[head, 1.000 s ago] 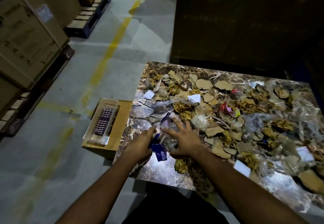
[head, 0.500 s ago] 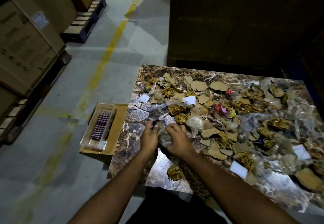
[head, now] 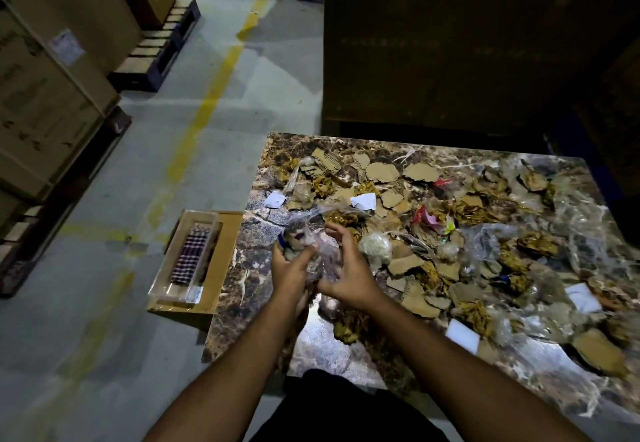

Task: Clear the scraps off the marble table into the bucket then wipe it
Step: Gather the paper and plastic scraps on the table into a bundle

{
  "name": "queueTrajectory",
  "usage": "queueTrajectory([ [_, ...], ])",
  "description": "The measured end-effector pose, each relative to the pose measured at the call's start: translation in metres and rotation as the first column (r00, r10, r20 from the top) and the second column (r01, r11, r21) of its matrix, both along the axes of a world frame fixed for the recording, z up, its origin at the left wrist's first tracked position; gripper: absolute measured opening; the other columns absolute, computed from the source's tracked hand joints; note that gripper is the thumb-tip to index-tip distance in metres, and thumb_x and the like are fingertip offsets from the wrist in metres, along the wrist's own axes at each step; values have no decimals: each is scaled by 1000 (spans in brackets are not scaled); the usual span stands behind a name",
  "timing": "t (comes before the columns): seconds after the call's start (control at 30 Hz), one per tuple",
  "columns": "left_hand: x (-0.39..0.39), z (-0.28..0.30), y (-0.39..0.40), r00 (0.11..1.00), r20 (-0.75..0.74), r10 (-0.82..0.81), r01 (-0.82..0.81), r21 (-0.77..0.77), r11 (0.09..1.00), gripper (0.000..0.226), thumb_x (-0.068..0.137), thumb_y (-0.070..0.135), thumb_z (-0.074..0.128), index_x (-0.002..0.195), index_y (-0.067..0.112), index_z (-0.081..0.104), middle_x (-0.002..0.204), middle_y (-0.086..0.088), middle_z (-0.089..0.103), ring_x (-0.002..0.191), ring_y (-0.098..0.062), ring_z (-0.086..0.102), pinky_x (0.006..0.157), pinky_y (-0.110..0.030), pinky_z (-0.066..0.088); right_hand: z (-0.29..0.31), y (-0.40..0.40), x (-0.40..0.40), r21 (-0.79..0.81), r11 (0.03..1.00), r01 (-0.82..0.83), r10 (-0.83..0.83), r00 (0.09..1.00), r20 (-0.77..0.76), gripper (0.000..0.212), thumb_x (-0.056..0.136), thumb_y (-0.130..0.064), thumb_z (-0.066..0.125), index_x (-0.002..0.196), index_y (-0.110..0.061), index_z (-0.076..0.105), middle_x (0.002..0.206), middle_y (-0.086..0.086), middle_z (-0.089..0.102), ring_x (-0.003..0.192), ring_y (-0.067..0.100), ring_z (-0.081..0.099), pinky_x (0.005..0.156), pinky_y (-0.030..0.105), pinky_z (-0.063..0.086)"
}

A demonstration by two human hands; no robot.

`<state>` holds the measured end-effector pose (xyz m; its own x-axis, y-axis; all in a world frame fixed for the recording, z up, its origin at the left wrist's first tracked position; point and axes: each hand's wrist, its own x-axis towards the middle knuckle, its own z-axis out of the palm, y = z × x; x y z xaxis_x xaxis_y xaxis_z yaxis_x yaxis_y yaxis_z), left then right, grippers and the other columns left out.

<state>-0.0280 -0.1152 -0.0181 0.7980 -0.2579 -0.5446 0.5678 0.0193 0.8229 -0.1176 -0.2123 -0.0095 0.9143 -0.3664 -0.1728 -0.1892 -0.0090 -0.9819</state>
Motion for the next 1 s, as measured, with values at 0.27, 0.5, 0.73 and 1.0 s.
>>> queueTrajectory([
  [0.27,18,15,-2,963,-137,233,-247,-96,964,80,88,-3,67,153,24,29,131,-4,53,95,-22,60,75,-43,56,-2,-17,-25,-180,971,157,-170,984,-58,86,65,-41,86,139,-47,42,144,-6,50,125,14,56,101,36,55],
  [0.5,13,10,2,982,-38,187,-189,-29,982,73,85,-4,71,146,16,37,102,10,54,108,-25,55,106,-53,45,-14,-5,-56,-566,662,-492,62,788,-613,101,64,-59,86,145,-31,32,145,3,37,134,26,41,104,49,49],
  [0.73,2,10,7,988,29,149,-150,24,988,41,84,-6,70,96,31,56,102,1,64,101,-28,64,99,-54,52,-29,6,-52,-536,735,-415,10,798,-602,52,82,-29,78,126,-17,53,119,9,48,103,30,62,84,36,54],
  [1.0,-17,14,7,975,-146,167,-175,-40,984,46,92,1,64,130,19,45,103,1,57,94,-20,60,69,-35,51,2,4,-8,8,984,180,-168,928,-334,46,102,-4,53,139,-31,51,127,-1,61,84,9,62,68,30,54],
])
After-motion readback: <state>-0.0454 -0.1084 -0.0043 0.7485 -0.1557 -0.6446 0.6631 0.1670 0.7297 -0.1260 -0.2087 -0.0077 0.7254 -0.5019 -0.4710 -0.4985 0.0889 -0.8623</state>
